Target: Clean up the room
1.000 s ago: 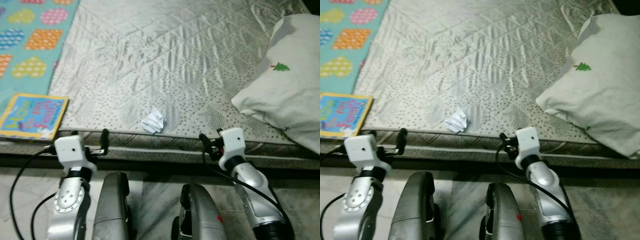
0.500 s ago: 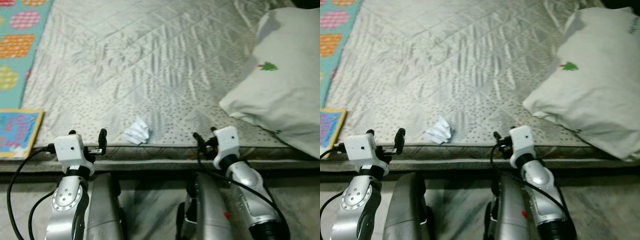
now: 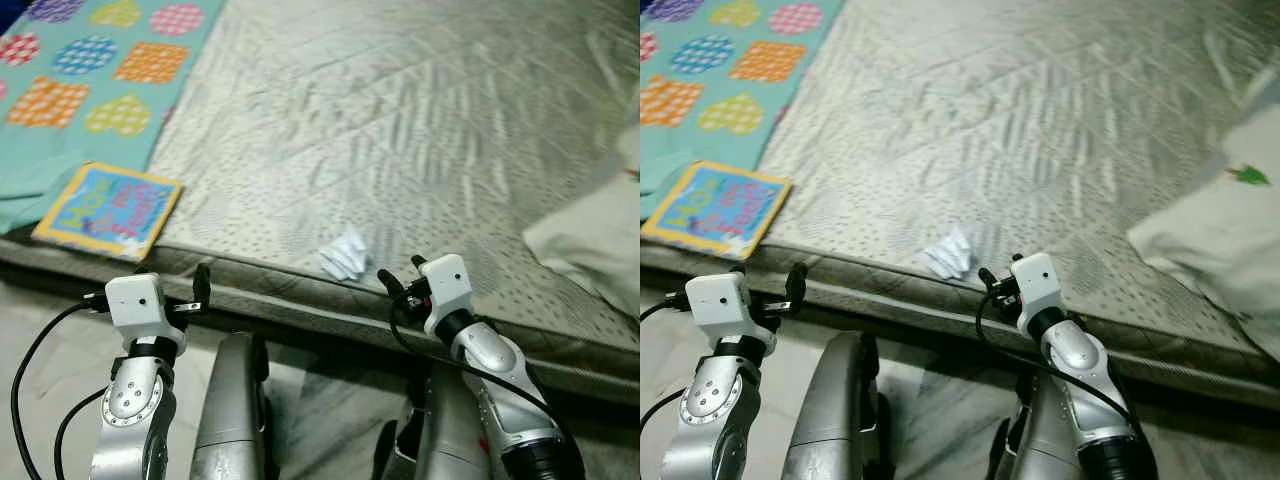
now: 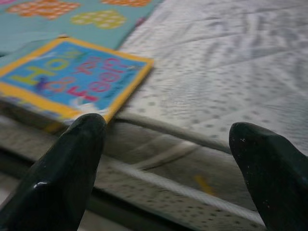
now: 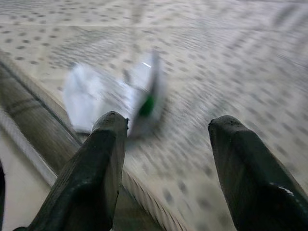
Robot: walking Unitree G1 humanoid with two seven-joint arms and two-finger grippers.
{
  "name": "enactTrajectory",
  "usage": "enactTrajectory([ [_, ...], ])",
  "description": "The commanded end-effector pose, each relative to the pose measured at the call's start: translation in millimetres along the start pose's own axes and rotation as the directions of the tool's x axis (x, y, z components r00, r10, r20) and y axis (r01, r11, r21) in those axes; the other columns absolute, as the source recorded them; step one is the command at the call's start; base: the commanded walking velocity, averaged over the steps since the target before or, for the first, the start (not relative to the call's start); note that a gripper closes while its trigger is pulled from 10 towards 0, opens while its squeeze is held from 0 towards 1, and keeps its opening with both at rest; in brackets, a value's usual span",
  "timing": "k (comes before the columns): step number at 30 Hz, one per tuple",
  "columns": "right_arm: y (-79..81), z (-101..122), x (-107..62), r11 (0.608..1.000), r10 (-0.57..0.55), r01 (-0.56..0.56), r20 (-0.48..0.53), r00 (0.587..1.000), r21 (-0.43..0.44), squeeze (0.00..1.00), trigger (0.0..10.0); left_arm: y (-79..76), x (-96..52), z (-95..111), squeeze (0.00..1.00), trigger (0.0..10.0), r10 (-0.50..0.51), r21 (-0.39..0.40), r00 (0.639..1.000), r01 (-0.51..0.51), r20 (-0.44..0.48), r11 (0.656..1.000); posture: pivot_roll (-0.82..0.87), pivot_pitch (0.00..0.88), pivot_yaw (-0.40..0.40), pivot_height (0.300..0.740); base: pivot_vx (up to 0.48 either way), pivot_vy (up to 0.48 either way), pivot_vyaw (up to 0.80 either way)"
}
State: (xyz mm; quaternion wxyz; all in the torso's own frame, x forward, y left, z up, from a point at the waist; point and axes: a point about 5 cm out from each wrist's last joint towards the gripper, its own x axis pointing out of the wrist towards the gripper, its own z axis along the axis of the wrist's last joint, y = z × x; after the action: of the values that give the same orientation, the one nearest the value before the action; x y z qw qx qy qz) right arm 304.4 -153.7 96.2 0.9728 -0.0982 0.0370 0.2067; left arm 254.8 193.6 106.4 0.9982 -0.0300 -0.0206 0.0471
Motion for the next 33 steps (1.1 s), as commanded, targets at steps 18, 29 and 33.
enactTrajectory([
  [18, 16.4, -7, 13.4, 0.990, 0.107, -0.095, -0.116, 0.987, 0.106, 0.00, 10.0, 8.2, -3.9, 3, 0.00, 10.0, 0.013, 0.037, 1.000, -0.013, -0.013, 0.999, 0.13, 0.306, 0.011, 0.543, 0.000, 0.000, 0.04],
  [29, -5.2, 5, 18.0, 0.999, 0.007, -0.004, -0.065, 0.998, 0.050, 1.00, 10.0, 10.8, -3.6, 5, 0.00, 10.0, 0.014, 0.046, 1.000, -0.014, -0.009, 0.999, 0.14, 0.301, 0.018, 0.543, 0.000, 0.000, 0.00],
  [33, -20.3, 10, 15.4, 0.999, -0.037, 0.038, -0.040, 0.999, 0.039, 1.00, 10.0, 11.0, -3.2, 5, 0.00, 10.0, 0.013, 0.047, 1.000, -0.012, -0.010, 0.999, 0.13, 0.299, 0.021, 0.543, 0.000, 0.000, 0.00],
])
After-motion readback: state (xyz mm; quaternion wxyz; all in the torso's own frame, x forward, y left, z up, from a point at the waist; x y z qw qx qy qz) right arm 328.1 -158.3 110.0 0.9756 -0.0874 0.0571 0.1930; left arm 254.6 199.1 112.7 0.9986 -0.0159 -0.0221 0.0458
